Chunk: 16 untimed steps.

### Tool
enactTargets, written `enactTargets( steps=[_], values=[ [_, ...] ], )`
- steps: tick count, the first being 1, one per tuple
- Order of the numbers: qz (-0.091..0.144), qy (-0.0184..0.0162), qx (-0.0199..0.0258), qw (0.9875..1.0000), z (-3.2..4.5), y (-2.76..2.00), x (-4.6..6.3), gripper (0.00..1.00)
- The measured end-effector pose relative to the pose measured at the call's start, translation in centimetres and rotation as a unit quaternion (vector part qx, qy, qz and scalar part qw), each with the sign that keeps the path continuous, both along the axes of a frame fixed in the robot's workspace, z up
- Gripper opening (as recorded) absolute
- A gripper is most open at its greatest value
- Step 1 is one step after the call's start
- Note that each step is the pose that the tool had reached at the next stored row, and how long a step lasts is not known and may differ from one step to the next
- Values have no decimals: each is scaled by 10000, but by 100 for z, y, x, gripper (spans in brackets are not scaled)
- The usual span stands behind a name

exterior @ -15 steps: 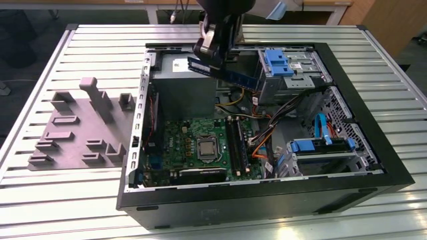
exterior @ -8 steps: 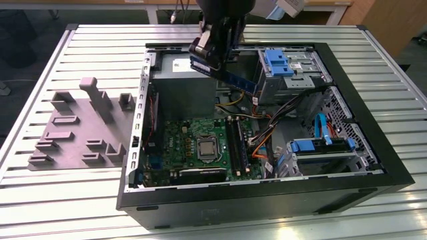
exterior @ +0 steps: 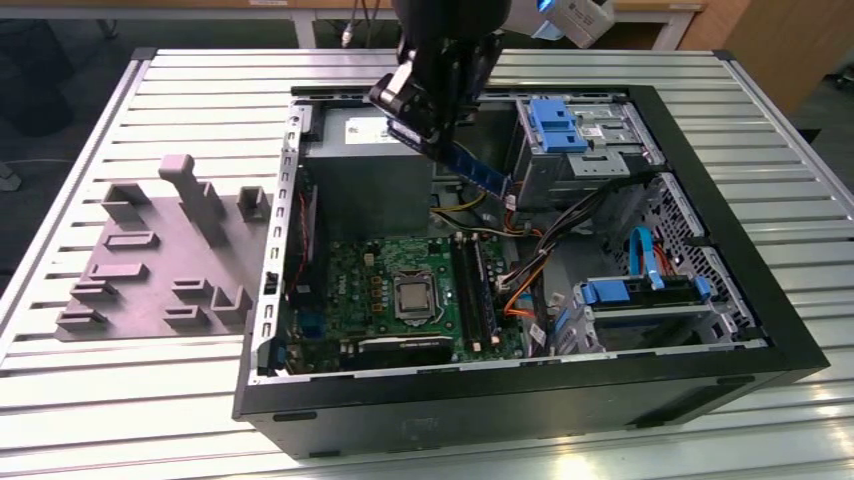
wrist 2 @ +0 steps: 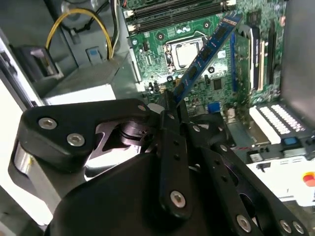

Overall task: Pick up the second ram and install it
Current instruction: 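Insert the second ram into the second slot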

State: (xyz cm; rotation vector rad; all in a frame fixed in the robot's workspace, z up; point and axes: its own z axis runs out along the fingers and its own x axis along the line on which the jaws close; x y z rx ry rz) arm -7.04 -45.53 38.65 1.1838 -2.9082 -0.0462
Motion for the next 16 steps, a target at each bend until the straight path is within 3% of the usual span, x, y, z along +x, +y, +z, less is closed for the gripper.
enactTargets(
  steps=[4,8,12,16],
  values=[
    [-368,0,0,9993,-15,0,0,14],
    [-732,0,0,9973,-29,0,0,14],
    [-1094,0,0,9940,-45,0,0,14],
    [-1458,0,0,9893,-63,0,0,14]
  ],
)
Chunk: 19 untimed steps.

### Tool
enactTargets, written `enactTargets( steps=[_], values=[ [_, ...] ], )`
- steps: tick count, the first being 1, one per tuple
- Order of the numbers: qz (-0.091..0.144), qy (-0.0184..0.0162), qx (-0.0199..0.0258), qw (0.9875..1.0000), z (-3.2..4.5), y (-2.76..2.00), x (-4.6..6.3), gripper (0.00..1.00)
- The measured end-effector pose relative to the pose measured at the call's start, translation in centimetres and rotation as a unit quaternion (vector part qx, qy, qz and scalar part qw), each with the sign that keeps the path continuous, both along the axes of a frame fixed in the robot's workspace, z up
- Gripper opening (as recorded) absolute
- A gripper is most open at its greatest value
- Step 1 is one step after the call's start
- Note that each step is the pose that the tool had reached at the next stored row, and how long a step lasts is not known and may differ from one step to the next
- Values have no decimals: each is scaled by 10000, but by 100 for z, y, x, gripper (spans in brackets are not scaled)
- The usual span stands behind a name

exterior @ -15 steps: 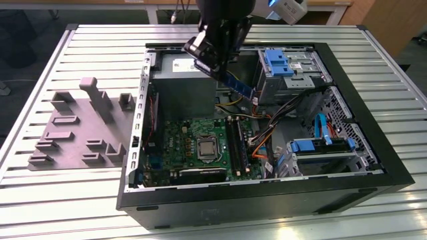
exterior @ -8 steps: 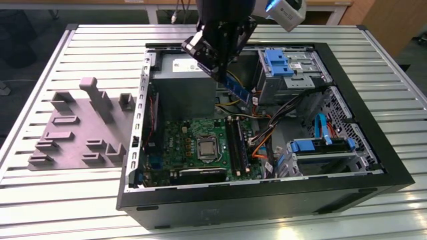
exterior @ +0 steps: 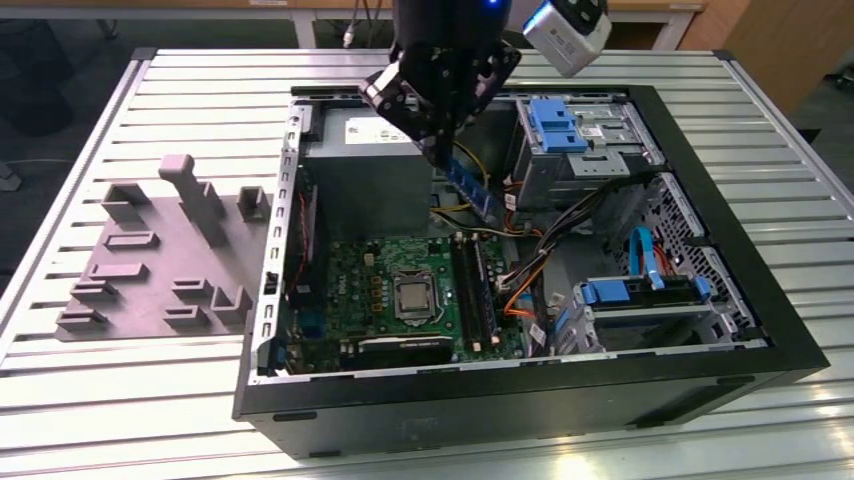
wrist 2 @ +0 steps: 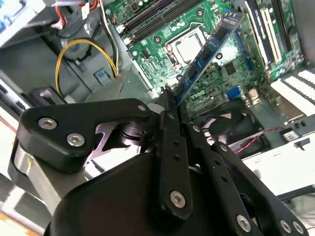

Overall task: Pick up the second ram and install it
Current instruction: 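Insert the second ram into the second slot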

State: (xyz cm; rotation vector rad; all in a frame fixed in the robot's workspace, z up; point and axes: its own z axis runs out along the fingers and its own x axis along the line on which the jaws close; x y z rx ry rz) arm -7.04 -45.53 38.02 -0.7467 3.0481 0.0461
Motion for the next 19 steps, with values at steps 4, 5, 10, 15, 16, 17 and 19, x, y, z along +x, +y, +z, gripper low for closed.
enactTargets(
  steps=[4,5,10,15,16,17,19],
  values=[
    [-359,0,0,9994,-18,0,0,14],
    [-450,0,0,9990,-22,0,0,14],
    [-904,0,0,9959,-46,0,0,14],
    [-1358,0,0,9907,-71,0,0,14],
    [-1447,0,0,9895,-78,0,0,14],
    [-1537,0,0,9881,-85,0,0,14],
    [-1714,0,0,9852,-98,0,0,14]
  ],
)
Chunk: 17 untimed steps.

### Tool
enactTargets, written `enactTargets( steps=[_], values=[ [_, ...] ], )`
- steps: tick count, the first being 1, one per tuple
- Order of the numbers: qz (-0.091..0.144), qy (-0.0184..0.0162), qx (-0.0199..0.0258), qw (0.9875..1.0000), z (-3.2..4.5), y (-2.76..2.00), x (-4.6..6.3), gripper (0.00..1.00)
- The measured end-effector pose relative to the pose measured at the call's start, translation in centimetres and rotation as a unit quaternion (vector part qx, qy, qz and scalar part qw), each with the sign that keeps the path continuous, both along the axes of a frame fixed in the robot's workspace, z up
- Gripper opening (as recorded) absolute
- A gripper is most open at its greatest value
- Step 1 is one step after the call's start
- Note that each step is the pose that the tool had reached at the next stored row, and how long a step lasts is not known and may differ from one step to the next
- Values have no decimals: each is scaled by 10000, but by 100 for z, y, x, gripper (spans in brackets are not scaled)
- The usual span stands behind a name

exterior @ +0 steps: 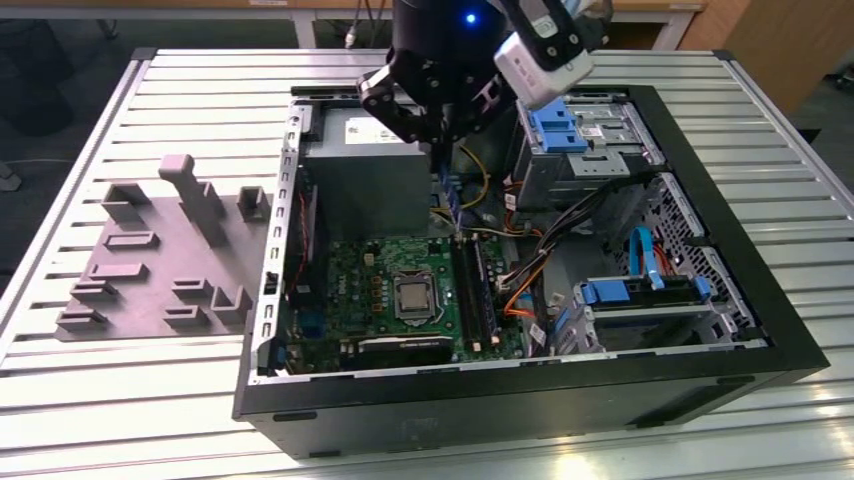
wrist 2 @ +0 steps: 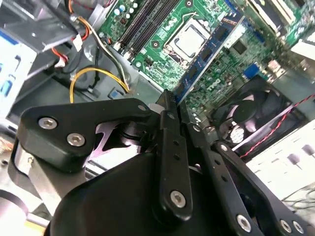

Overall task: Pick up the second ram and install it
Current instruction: 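Insert the second ram into the second slot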

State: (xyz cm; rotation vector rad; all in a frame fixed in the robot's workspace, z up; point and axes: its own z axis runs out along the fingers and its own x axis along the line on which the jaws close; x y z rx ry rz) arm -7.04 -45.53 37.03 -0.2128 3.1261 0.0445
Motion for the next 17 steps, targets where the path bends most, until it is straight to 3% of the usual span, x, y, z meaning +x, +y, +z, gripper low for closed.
enactTargets(
  steps=[4,8,17],
  values=[
    [-364,0,0,9993,-30,0,0,14],
    [-676,0,0,9977,-61,2,2,14],
    [-733,21,-1,9973,-189,19,211,14]
  ],
)
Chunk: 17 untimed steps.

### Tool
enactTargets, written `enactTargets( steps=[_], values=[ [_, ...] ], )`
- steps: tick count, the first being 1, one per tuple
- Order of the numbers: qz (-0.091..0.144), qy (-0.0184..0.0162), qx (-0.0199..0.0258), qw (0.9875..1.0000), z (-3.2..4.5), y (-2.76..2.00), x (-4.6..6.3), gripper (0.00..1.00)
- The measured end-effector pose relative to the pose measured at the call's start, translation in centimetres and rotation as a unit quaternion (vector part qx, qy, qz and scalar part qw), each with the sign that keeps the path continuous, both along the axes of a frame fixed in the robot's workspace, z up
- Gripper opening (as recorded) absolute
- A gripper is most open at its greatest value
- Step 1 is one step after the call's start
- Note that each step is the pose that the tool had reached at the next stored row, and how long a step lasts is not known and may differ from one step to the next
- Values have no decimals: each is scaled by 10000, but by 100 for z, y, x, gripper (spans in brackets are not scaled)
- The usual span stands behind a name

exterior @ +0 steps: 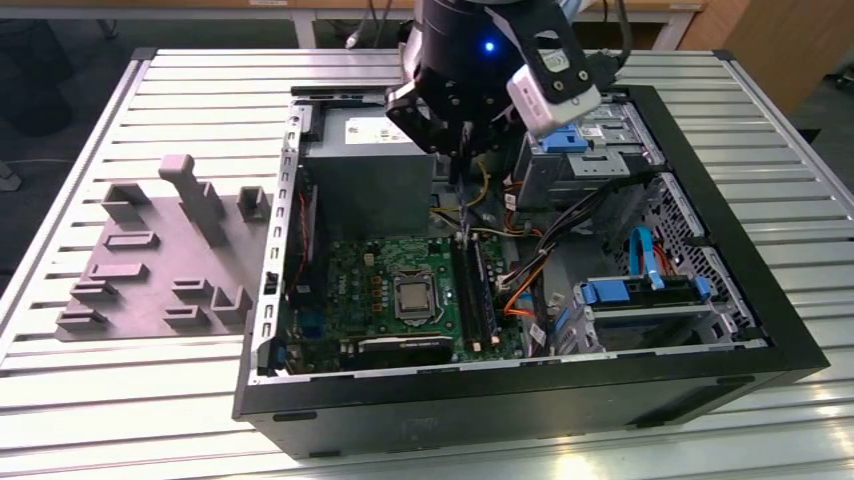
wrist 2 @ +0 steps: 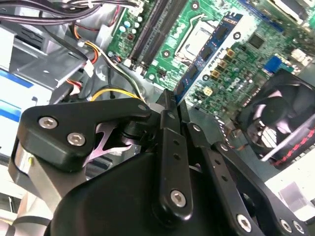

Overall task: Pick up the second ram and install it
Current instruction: 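Insert the second ram into the second slot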

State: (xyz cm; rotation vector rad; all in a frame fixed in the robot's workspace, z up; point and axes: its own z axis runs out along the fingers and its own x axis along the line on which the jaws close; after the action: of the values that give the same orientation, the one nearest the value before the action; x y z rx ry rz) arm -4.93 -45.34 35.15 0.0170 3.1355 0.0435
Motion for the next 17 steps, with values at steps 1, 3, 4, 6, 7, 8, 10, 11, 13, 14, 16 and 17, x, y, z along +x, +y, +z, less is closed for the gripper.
enactTargets(
  steps=[1,3,4,6,7,8,10,11,13,14,16,17],
  values=[
    [-1,2,-1,10000,-18,1,17,14],
    [-6,3,0,10000,-54,2,40,14],
    [-8,4,0,10000,-72,2,47,14],
    [-20,3,0,10000,-106,2,55,14],
    [-22,3,0,10000,-115,2,56,14],
    [-22,2,-1,10000,-117,2,56,14],
    [-22,2,-2,10000,-118,2,56,14],
    [-22,1,-1,10000,-119,2,56,14],
    [-22,1,3,10000,-124,2,57,14],
    [-16,4,14,10000,-133,1,58,14],
    [63,7,14,10000,-155,2,58,14],
    [133,7,15,9999,-172,2,57,14]
  ],
)
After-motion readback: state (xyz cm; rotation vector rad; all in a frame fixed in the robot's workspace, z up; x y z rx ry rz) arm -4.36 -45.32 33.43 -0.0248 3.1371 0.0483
